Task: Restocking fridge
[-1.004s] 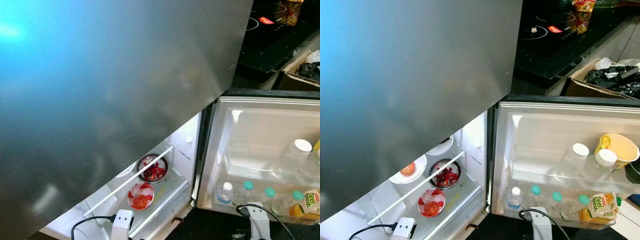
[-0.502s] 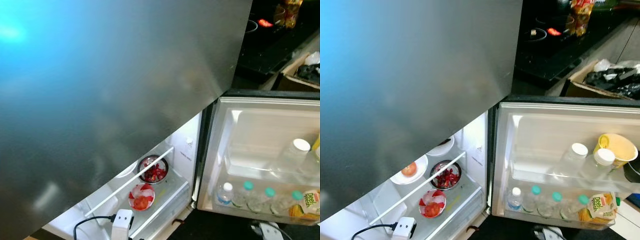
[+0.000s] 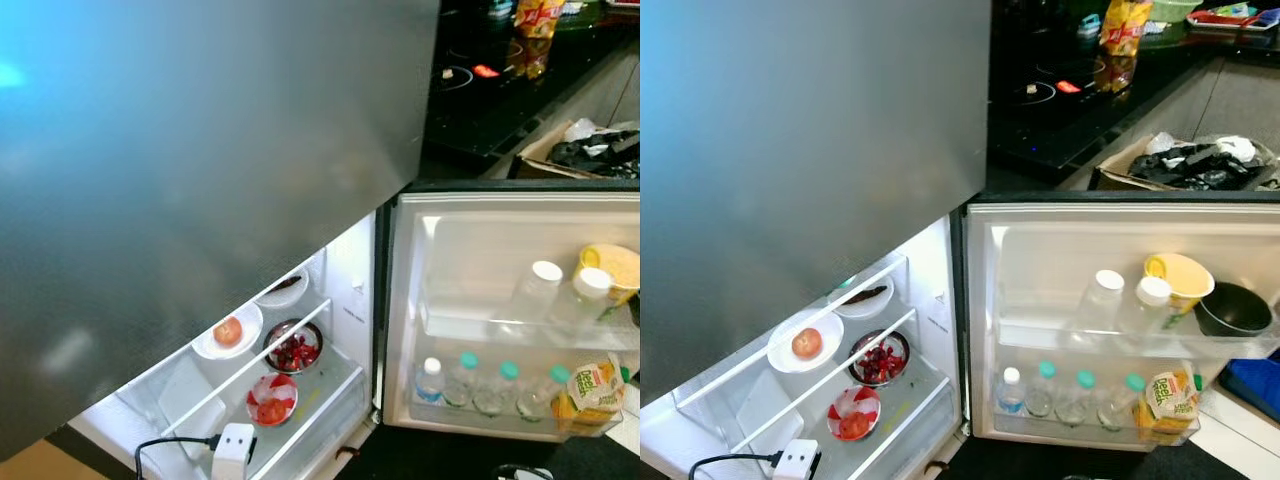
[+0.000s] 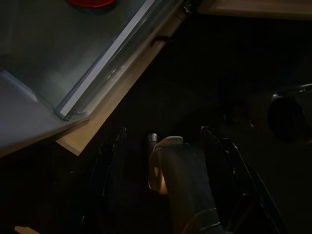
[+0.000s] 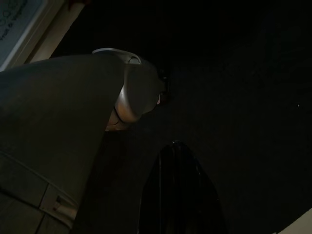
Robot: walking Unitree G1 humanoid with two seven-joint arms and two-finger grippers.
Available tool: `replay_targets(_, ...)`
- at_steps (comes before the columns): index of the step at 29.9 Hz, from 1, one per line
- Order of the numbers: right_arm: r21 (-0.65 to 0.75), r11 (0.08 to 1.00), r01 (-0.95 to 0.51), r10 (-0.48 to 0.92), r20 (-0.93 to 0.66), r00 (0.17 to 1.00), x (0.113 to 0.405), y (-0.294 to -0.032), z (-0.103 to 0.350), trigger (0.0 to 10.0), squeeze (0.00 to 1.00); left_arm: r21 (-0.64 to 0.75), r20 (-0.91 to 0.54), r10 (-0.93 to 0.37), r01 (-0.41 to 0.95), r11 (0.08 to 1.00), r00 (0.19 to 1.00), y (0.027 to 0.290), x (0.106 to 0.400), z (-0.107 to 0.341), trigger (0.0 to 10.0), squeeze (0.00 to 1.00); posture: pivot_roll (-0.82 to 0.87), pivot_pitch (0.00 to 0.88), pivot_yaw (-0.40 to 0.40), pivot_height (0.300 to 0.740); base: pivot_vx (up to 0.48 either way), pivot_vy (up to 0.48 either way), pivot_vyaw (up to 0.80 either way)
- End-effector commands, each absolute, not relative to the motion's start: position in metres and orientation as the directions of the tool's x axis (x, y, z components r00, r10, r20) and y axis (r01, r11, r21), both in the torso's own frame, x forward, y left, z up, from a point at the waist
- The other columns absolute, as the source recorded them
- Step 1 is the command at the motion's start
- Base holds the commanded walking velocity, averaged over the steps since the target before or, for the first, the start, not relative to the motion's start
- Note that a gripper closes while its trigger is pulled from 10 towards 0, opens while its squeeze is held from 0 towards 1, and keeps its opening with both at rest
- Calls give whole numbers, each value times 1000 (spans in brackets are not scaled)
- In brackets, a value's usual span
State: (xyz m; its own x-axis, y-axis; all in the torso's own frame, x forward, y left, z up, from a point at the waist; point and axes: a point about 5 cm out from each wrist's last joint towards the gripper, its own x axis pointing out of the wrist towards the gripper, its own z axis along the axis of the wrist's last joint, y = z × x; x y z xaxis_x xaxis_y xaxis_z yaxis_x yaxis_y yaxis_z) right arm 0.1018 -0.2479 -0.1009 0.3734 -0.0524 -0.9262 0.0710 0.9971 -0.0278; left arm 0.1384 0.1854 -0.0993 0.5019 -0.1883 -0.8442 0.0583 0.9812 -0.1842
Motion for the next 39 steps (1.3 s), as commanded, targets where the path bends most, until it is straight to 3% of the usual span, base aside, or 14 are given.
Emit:
replay_targets(1,-24,996,80,-53,-922,384,107,-246,-100,10000,0,-149,-853,-138,19,989,504,200,139,-98,10000,0,-38,0,35,740,-394,0,0)
replay_targets(19,-105,989,101,-137,-909,393,122,-263,-92,10000,0,-173,-853,-134,-30,985,505,188,141,-99,10000,0,-29,0,15,740,-207,0,0)
replay_targets(32,-179,978,106,-205,-920,333,102,-275,-94,10000,0,-150,-868,-114,-36,988,483,193,135,-101,10000,0,-28,0,21,740,-74,0,0)
replay_targets(39,-188,977,101,-211,-923,323,99,-276,-94,10000,0,-145,-874,-108,-42,989,473,194,131,-103,10000,0,-28,0,21,740,-480,0,0)
